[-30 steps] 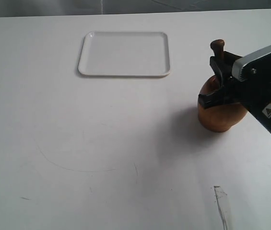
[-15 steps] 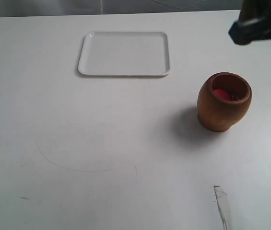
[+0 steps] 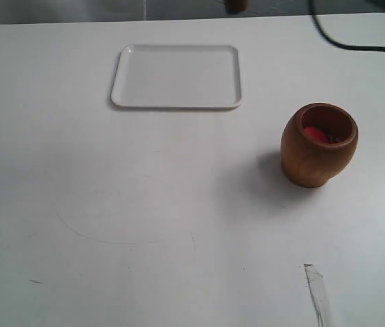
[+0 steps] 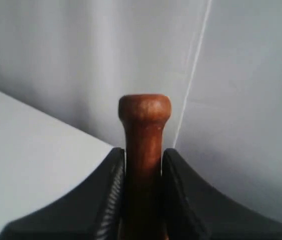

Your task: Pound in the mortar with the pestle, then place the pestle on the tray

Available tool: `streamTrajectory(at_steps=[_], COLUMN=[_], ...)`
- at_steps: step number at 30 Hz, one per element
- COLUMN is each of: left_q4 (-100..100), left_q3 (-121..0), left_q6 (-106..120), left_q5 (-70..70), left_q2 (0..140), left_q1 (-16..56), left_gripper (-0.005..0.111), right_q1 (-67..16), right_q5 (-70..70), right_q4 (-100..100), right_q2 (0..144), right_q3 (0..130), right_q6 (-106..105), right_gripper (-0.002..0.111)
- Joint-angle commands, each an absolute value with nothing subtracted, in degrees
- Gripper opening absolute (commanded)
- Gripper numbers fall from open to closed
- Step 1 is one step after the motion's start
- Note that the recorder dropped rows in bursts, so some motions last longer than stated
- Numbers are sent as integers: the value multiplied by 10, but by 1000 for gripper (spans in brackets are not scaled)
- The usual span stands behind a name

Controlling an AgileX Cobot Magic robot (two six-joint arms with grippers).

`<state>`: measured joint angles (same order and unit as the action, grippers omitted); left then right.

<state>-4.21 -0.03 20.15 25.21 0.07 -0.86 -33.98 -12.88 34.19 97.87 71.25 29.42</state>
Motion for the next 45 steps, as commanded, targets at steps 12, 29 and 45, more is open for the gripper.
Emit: streamTrajectory(at_steps=[12, 29, 45], left_q4=[-38, -38, -38], left_q3=[0, 0, 0], left_q6=[197, 197, 197], left_q5=[250, 250, 250], left_q2=[0, 0, 0], left_q1=[-4, -4, -4], left_gripper=[0, 0, 0], right_q1=[-354, -354, -436], right_q5=[-70, -90, -43], right_q4=[354, 354, 360], right_q2=[1307, 1308, 761], right_q3=[901, 901, 587], right_q6=[304, 303, 235], right_gripper=[0, 51, 0])
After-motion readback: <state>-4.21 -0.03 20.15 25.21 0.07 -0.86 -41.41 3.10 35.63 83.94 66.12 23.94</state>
